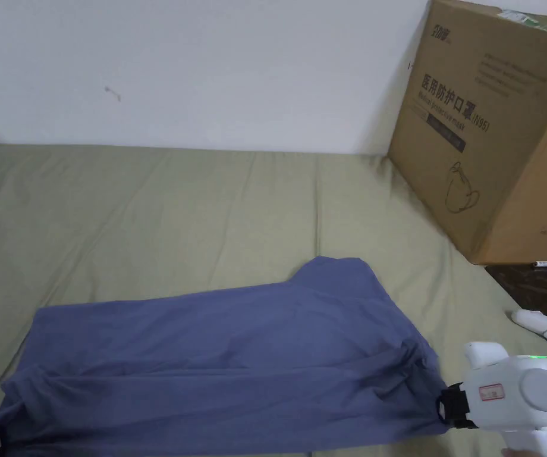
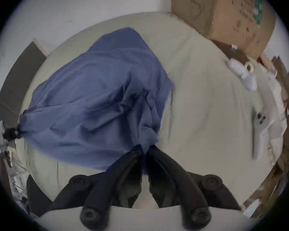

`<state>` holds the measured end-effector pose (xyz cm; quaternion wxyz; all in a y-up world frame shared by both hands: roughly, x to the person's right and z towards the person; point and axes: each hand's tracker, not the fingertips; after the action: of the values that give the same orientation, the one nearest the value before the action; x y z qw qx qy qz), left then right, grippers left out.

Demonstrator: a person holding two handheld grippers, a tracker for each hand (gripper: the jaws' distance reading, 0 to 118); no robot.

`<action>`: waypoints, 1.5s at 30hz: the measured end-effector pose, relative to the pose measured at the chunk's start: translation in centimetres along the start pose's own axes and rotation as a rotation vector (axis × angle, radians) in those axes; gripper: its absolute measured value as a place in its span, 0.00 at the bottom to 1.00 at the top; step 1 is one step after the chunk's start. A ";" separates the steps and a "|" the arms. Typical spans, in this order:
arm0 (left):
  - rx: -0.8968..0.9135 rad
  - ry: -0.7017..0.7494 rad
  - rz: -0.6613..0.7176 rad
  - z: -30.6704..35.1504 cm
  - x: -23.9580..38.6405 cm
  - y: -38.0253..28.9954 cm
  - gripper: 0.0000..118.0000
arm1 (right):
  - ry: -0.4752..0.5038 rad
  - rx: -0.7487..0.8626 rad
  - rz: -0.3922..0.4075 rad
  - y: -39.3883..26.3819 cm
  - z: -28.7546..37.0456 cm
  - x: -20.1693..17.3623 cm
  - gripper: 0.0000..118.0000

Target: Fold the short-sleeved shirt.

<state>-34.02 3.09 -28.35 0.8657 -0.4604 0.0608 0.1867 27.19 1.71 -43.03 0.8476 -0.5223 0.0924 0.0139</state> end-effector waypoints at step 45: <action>0.130 0.023 -0.158 1.0 -1.0 9.8 0.01 | 0.242 0.486 0.020 3.4 12.3 -12.6 0.00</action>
<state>-38.67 8.61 -35.09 0.9052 -0.4085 0.0462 0.1079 16.11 15.09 -38.47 0.9307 -0.3005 0.1987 -0.0630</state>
